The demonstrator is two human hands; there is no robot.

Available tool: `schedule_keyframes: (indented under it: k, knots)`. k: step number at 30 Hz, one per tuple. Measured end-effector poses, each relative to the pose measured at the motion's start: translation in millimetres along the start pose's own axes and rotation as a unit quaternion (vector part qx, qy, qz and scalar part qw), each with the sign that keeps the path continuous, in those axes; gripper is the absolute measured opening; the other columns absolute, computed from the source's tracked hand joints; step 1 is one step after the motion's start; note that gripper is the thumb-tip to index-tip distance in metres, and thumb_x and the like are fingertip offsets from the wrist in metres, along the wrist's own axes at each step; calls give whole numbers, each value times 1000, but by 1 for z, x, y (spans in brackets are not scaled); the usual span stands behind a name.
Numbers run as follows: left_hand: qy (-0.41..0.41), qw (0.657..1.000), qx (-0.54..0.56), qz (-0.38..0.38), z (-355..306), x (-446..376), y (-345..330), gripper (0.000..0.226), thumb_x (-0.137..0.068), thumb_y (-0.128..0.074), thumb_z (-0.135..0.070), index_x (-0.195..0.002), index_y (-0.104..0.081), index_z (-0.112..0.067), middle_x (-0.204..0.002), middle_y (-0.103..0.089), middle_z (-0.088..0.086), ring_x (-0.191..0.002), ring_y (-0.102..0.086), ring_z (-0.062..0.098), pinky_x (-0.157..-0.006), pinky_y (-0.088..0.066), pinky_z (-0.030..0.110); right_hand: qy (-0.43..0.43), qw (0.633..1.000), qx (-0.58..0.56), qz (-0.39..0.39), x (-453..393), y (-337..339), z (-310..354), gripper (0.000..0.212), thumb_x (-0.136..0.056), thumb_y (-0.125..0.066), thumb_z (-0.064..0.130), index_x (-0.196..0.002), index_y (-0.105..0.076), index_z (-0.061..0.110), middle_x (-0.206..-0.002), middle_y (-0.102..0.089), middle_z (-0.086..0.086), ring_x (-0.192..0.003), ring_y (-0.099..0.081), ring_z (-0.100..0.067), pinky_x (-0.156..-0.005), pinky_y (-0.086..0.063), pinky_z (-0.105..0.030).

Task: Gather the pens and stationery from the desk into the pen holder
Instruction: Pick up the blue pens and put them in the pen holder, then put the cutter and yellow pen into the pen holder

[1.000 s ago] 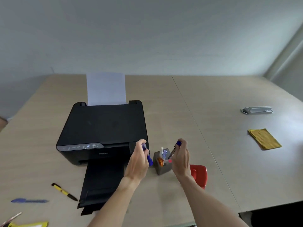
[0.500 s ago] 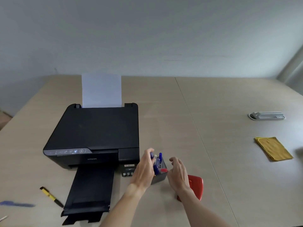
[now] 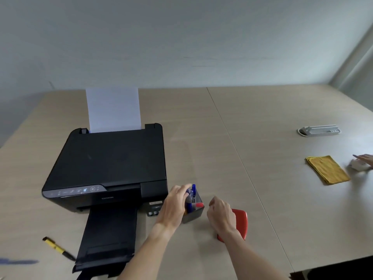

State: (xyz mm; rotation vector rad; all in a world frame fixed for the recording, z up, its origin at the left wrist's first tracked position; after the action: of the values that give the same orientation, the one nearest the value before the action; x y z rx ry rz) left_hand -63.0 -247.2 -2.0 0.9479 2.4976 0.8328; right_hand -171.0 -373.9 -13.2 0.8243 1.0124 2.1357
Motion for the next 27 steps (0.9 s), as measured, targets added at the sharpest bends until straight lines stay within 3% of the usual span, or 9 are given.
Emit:
schedule_keyframes:
  k: [4, 8, 14, 17, 21, 24, 27]
  knots:
    - [-9, 1000, 4, 13, 2, 15, 11, 42, -99, -47, -20, -139, -37, -30, -111, -62, 2, -100, -61, 15, -86, -52, 31, -4, 1000, 1, -30, 18, -10, 9, 19, -85, -37, 15, -80, -56, 19, -77, -65, -1, -71, -56, -25, -63, -41, -34]
    - [-43, 998, -13, 35, 19, 43, 35, 13, -100, -41, -27, -106, -53, -29, -90, -67, -3, -81, -63, 13, -69, -53, 35, 4, 997, -3, -71, 48, -29, 30, 17, -87, -41, 16, -74, -51, 18, -67, -58, 2, -64, -50, -22, -58, -38, -35]
    - [-8, 995, -81, 51, 91, 97, 104, 16, -98, -40, -27, -96, -55, -24, -71, -60, -7, -58, -53, 11, -55, -47, 30, 36, 999, 7, -29, 87, -87, 82, 17, -84, -46, 17, -68, -51, 23, -65, -61, 1, -60, -56, -17, -55, -48, -35]
    - [22, 993, -118, 17, 135, 124, 147, 15, -99, -39, -25, -96, -53, -25, -73, -59, -10, -62, -56, 10, -56, -46, 24, 71, 997, 27, 12, 102, -118, 121, 16, -85, -46, 18, -73, -55, 23, -69, -61, 4, -61, -56, -13, -58, -48, -31]
    - [92, 984, -148, -30, 187, 156, 200, 16, -99, -38, -25, -96, -53, -23, -84, -66, -3, -71, -62, 18, -62, -51, 33, 114, 989, 71, 53, 118, -160, 175, 15, -83, -43, 16, -76, -55, 20, -69, -62, 4, -63, -58, -17, -57, -46, -32]
    - [135, 976, -170, -35, 219, 183, 235, 11, -97, -40, -25, -91, -49, -23, -89, -66, -2, -74, -63, 20, -64, -52, 35, 161, 979, 94, 81, 135, -193, 220, 16, -83, -43, 15, -77, -57, 20, -68, -64, 5, -62, -58, -15, -53, -41, -28]
    - [172, 968, -179, -24, 244, 214, 265, 9, -92, -42, -22, -95, -51, -22, -94, -62, -2, -80, -63, 20, -68, -50, 34, 207, 966, 110, 108, 154, -230, 261, 13, -83, -44, 19, -77, -56, 20, -74, -64, 2, -65, -55, -20, -59, -43, -32]
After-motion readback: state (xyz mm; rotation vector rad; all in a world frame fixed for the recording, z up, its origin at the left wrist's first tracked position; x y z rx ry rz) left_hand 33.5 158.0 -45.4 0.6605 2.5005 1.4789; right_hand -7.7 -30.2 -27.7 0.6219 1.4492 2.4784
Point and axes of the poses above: each hand's wrist, its own x-axis away from the middle knuckle, its own y-axis out of the back of the hand, z = x × y, the point moved 1 cm from there along -x, towards the middle knuckle
